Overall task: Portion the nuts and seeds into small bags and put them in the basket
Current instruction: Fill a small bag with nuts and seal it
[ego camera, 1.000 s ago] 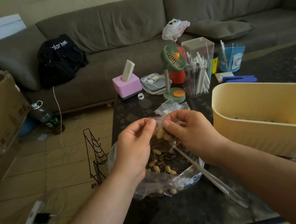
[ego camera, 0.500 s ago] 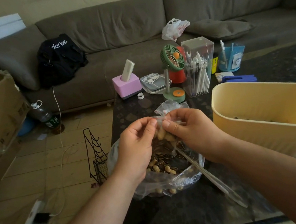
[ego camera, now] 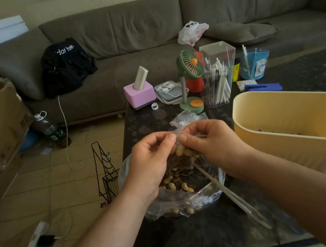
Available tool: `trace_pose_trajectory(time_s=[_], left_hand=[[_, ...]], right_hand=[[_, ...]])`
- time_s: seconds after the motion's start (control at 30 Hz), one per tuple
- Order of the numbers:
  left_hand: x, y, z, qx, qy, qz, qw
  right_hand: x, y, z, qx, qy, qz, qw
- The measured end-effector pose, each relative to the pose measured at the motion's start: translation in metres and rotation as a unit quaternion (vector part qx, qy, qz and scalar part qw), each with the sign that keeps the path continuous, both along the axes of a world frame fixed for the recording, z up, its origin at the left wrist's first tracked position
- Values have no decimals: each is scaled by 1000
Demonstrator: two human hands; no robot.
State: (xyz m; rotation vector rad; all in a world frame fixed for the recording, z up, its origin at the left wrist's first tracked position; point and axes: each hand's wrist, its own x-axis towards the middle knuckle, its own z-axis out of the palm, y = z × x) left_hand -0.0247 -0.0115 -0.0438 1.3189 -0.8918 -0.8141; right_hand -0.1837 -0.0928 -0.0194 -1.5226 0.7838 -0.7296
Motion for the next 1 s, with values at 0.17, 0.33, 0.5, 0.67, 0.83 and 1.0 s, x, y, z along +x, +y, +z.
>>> trace_pose_trajectory(time_s=[0.17, 0.33, 0.5, 0.67, 0.83, 1.0], left_hand=[[4, 1, 2, 2, 0, 17, 1000], [3, 1, 2, -8, -20, 26, 999], [0, 3, 0, -37, -67, 18, 997], [-4, 4, -3, -42, -82, 8, 996], [-4, 4, -1, -32, -96, 10, 995], [1, 0, -1, -30, -69, 37, 997]], right_hand=[[-1, -3, 4, 15, 15, -12, 1000], [0, -3, 4, 31, 9, -3, 999], [1, -1, 2, 24, -18, 16, 999], [2, 0, -1, -5, 3, 20, 1000], [2, 1, -1, -11, 6, 29, 1000], [1, 0, 2, -6, 11, 9, 1000]])
